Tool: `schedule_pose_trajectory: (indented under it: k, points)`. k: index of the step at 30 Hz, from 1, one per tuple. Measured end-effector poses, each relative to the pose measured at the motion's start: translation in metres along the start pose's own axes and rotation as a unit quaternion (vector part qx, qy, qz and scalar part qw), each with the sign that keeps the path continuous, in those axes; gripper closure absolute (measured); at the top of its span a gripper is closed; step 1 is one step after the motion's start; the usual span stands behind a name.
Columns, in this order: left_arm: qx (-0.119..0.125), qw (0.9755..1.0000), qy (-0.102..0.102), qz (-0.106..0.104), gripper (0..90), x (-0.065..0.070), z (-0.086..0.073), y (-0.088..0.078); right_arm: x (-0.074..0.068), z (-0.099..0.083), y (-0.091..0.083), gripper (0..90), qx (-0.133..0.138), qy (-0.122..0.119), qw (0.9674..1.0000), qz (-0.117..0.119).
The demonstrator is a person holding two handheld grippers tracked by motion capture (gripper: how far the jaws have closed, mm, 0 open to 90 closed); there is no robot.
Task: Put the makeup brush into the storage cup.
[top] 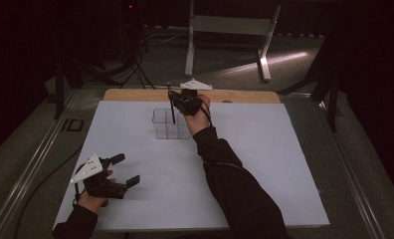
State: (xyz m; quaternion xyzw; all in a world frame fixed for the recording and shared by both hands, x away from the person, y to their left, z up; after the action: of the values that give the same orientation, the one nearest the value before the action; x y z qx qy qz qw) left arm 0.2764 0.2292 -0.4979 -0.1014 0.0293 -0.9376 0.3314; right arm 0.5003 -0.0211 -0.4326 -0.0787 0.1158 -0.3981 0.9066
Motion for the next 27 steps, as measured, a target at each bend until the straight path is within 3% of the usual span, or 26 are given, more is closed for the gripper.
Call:
schedule_pose_trajectory:
  k: [5,13,14,16,18,20,21,27]
  points:
    - [0.000,1.0000,-0.001,0.000,0.9,0.000,0.000,0.000,-0.003,-0.008,0.003,83.5,-0.028,-0.009,0.9995,0.004]
    - [0.000,1.0000,-0.002,0.000,0.9,0.000,0.000,-0.001,-0.002,-0.025,0.010,82.8,-0.071,0.002,0.9974,0.006]
    - [0.000,1.0000,-0.002,0.000,1.0,0.000,0.000,-0.001,-0.001,-0.026,0.011,76.2,-0.078,0.008,0.9969,0.006]
    - [0.000,1.0000,-0.003,0.001,1.0,0.000,0.000,-0.001,-0.001,-0.026,0.014,45.2,-0.095,0.008,0.9952,0.021]
    - [0.000,1.0000,-0.003,0.002,0.9,0.000,-0.001,-0.001,-0.001,-0.028,0.016,26.1,-0.109,0.000,0.9937,0.024]
    - [-0.001,1.0000,-0.002,0.002,0.9,0.000,-0.001,-0.001,-0.002,-0.026,0.014,19.6,-0.112,0.006,0.9936,0.018]
    - [-0.001,1.0000,-0.001,0.003,0.9,0.000,-0.001,-0.002,-0.002,-0.025,0.012,11.9,-0.104,-0.004,0.9944,0.020]
    - [-0.002,1.0000,0.000,0.004,0.9,0.000,-0.001,-0.002,-0.010,-0.022,0.006,8.5,-0.108,-0.052,0.9928,0.009]
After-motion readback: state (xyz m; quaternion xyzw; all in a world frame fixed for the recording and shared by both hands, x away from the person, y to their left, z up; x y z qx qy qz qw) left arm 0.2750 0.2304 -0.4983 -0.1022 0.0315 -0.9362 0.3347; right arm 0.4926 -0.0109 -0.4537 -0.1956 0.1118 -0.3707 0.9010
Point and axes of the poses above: each handheld gripper's, and its own axes: y roughly forward along the jaws, z roughly out of its top, x roughly to its right, the point moved 2 cm from there along y, roughly forward along the jaws, and after that the axes turned 6 degrees about x, right-handed, at the moved point
